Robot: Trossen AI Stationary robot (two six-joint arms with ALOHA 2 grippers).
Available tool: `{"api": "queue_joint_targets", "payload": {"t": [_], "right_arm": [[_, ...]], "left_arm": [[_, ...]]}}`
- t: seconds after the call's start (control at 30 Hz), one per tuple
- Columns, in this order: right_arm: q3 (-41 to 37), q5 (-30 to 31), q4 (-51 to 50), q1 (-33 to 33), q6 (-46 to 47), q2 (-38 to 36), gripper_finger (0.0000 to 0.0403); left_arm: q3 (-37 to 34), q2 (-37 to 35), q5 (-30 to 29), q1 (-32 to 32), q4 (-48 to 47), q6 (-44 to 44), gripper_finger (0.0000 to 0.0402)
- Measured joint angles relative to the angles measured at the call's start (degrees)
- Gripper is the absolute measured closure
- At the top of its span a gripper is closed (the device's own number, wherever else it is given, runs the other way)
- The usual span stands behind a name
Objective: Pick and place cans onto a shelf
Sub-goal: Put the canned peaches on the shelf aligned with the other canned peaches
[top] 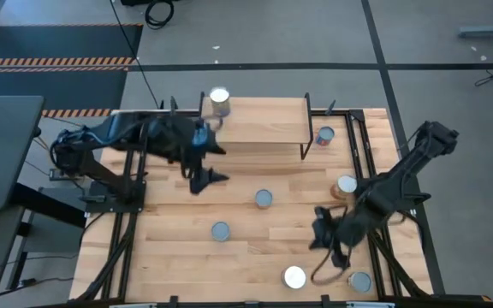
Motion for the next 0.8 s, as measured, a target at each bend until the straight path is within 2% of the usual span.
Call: {"api": "queue_joint_targets", "payload": {"t": [0.23,0.33,0.4,0.57,0.67,0.8], "right_arm": [[0.0,-5.93,2.47,6.02,21.61,13.01,0.0398],[0.0,-8.63,9.56,7.4,28.97,18.45,0.0397],[0.0,-8.33,17.02,7.75,33.56,22.07,0.0397],[0.02,-0.58,32.01,7.65,43.9,28.99,0.0399],[0.02,4.96,33.26,6.89,46.22,30.88,0.0399],[0.02,8.72,31.66,3.93,47.29,32.63,0.0399]], "left_arm": [[-0.09,0.57,-14.31,-11.87,-11.95,-10.2,0.0024],[-0.09,0.4,-18.0,-17.16,-14.22,-15.22,0.0024],[-0.07,0.37,-19.62,-21.23,-16.67,-18.24,0.0024],[-0.07,0.4,-22.77,-31.14,-21.23,-25.93,0.0024],[-0.86,0.74,-25.34,-35.28,-20.84,-28.88,0.0024],[-3.4,0.76,-28.14,-39.82,-20.63,-34.1,0.0024]]}}
